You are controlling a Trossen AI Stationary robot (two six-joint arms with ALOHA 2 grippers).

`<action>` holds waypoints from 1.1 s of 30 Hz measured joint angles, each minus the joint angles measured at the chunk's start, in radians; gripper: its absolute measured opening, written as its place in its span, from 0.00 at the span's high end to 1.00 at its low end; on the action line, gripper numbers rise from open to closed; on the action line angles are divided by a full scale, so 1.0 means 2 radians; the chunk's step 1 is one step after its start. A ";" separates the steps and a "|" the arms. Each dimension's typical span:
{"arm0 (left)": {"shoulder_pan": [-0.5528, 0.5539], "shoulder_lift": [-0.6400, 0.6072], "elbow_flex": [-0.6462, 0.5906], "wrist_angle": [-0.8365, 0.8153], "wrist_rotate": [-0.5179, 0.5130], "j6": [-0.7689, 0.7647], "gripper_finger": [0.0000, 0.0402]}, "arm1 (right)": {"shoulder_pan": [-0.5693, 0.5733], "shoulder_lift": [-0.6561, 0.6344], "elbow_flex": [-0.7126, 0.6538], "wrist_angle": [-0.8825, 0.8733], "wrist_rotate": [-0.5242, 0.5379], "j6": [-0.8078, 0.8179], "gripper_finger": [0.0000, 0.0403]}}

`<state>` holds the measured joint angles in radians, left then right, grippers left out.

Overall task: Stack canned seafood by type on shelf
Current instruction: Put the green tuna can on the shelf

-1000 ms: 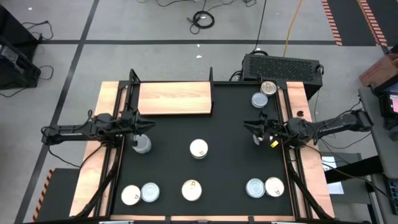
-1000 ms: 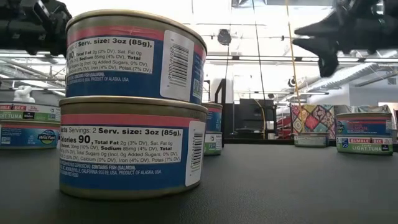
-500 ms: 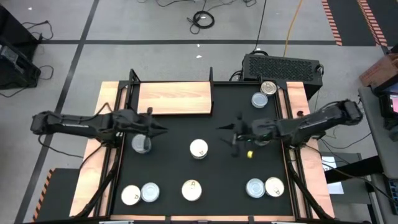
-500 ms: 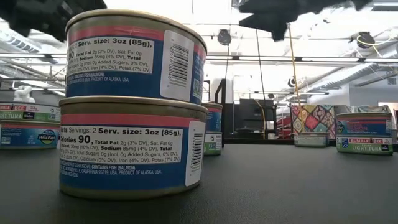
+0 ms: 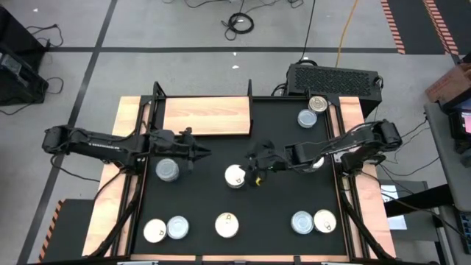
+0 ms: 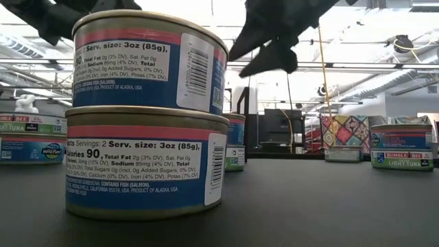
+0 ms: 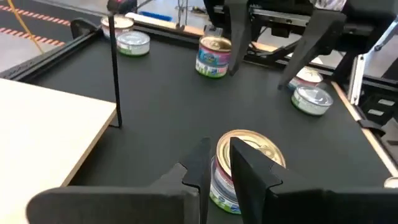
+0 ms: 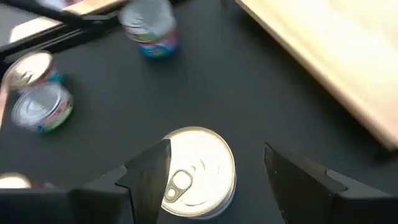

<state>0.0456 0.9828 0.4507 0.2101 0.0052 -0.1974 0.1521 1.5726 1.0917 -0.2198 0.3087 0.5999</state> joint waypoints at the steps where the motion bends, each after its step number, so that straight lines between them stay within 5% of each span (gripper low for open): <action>1: 0.000 0.004 0.000 -0.001 -0.002 0.000 0.85 | -0.003 0.004 0.001 -0.003 -0.001 0.027 0.38; 12: 0.000 0.016 0.000 -0.001 -0.005 0.000 0.85 | -0.024 0.048 0.001 -0.056 -0.053 0.215 0.38; 24: 0.000 0.016 0.000 -0.008 -0.005 0.025 0.85 | -0.025 0.076 0.001 -0.041 -0.095 0.218 0.39; 33: 0.000 0.016 0.000 -0.009 -0.005 0.027 0.85 | -0.040 0.083 -0.017 0.010 -0.128 0.192 0.52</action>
<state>0.0463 1.0149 0.4500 0.1912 -0.0051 -0.1429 0.0714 1.7393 1.0586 -0.1998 0.0518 0.9836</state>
